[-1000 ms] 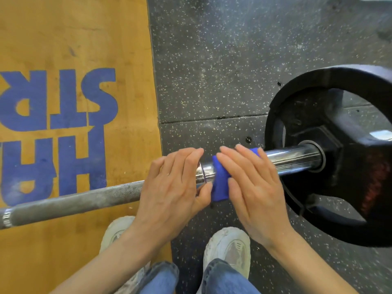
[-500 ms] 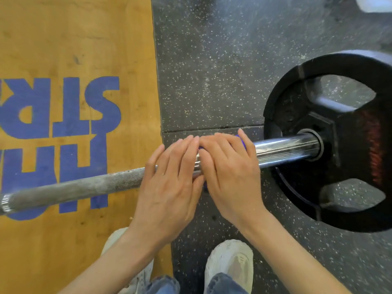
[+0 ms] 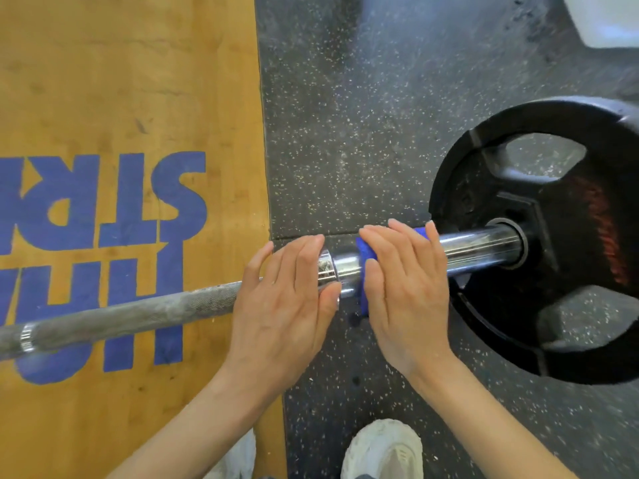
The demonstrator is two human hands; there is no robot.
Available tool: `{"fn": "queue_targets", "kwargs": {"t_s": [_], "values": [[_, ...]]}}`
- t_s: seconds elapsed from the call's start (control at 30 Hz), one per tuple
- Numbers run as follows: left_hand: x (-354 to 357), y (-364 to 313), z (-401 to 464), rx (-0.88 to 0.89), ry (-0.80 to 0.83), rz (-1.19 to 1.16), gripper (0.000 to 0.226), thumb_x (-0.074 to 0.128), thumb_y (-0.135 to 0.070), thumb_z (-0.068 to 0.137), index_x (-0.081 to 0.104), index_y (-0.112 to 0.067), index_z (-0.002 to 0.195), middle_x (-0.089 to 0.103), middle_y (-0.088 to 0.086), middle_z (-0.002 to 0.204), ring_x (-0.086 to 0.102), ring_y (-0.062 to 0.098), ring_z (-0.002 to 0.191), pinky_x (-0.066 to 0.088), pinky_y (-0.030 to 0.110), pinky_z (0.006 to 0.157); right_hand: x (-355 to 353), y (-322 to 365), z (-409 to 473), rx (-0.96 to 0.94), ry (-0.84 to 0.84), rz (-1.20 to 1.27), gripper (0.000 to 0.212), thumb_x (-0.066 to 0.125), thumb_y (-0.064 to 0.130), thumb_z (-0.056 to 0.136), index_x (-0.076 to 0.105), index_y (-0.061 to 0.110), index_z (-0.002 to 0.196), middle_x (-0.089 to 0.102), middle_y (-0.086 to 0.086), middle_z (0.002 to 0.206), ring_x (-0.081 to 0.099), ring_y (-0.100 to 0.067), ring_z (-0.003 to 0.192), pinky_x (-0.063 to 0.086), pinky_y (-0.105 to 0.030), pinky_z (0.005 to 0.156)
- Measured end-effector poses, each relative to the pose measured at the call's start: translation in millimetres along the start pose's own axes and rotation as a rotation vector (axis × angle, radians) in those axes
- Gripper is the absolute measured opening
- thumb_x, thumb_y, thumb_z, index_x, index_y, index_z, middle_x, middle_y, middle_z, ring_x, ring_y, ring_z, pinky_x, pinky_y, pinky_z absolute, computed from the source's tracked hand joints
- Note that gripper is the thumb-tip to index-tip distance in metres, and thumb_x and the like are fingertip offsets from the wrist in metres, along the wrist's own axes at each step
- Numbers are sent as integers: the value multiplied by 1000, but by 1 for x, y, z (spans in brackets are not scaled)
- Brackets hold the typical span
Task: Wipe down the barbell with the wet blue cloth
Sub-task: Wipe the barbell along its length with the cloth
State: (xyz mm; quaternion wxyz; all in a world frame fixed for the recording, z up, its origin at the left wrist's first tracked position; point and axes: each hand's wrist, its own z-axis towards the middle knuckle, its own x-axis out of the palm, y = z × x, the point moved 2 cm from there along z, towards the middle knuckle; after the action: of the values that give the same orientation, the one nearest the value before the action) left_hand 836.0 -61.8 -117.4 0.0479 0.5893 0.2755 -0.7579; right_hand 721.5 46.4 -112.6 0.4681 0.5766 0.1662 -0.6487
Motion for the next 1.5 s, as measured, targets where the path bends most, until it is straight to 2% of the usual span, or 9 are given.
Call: {"fn": "queue_targets", "kwargs": {"t_s": [0.17, 0.3, 0.47, 0.6, 0.77, 0.93, 1.1, 1.23, 1.5], "values": [[-2, 8, 20, -17, -44, 6, 45, 33, -31, 103, 58, -4, 130, 65, 6, 119, 57, 22, 104, 31, 38, 105, 4, -7, 20, -162, 46, 8, 50, 21, 27, 110, 64, 7, 126, 65, -5, 127, 54, -27, 128, 21, -43, 123], [-1, 13, 38, -53, -83, 10, 44, 32, -30, 105, 61, -3, 124, 67, 7, 111, 62, 27, 94, 33, 38, 98, 12, -4, 36, 27, -78, 4, 47, 23, 23, 108, 67, 8, 118, 68, -4, 118, 57, -29, 122, 23, -48, 122], [-6, 24, 52, -73, -85, 17, 48, 29, -34, 106, 61, -6, 129, 68, 5, 115, 62, 25, 102, 30, 39, 106, 18, -12, 55, -196, -33, 4, 48, 24, 24, 109, 67, 6, 122, 68, -6, 121, 57, -27, 123, 21, -44, 123], [-5, 26, 49, -58, -90, 29, 49, 29, -32, 107, 54, -6, 140, 65, 4, 122, 60, 23, 110, 29, 41, 112, 21, -12, 62, 40, -155, 32, 53, 20, 27, 109, 68, 6, 114, 69, -5, 113, 58, -30, 119, 24, -50, 121], [0, 28, 49, -62, -101, 58, 58, 14, -34, 110, 55, -5, 139, 65, 4, 125, 63, 23, 110, 28, 40, 113, 28, -4, 62, -211, -93, -29, 51, 22, 25, 110, 70, 6, 117, 69, -5, 118, 61, -28, 119, 23, -45, 122], [5, 24, 49, -75, -112, 94, 59, 11, -33, 110, 56, -6, 138, 65, 4, 123, 65, 24, 105, 29, 41, 112, 23, -16, 58, 20, -157, -31, 50, 22, 26, 108, 67, 7, 117, 68, -5, 118, 56, -29, 124, 16, -45, 124], [6, 26, 50, -90, -120, 99, 62, 9, -33, 110, 56, -5, 139, 67, 5, 121, 65, 24, 104, 30, 41, 110, 26, -17, 57, -202, -95, -46, 51, 22, 26, 109, 67, 5, 124, 67, -6, 126, 53, -26, 128, 16, -44, 125], [5, 27, 61, -114, -115, 90, 63, 8, -33, 110, 57, -5, 138, 68, 4, 113, 66, 24, 99, 32, 41, 107, 25, -19, 64, 31, -172, -31, 48, 23, 24, 108, 67, 7, 119, 68, -5, 121, 53, -28, 127, 14, -42, 125], [1, 38, 89, -162, -76, 68, 70, 2, -33, 109, 64, -6, 126, 72, 5, 111, 67, 24, 97, 33, 42, 107, 27, -37, 84, -55, -171, -34, 45, 27, 23, 107, 64, 6, 127, 64, -7, 130, 48, -27, 135, 11, -41, 126]]}}
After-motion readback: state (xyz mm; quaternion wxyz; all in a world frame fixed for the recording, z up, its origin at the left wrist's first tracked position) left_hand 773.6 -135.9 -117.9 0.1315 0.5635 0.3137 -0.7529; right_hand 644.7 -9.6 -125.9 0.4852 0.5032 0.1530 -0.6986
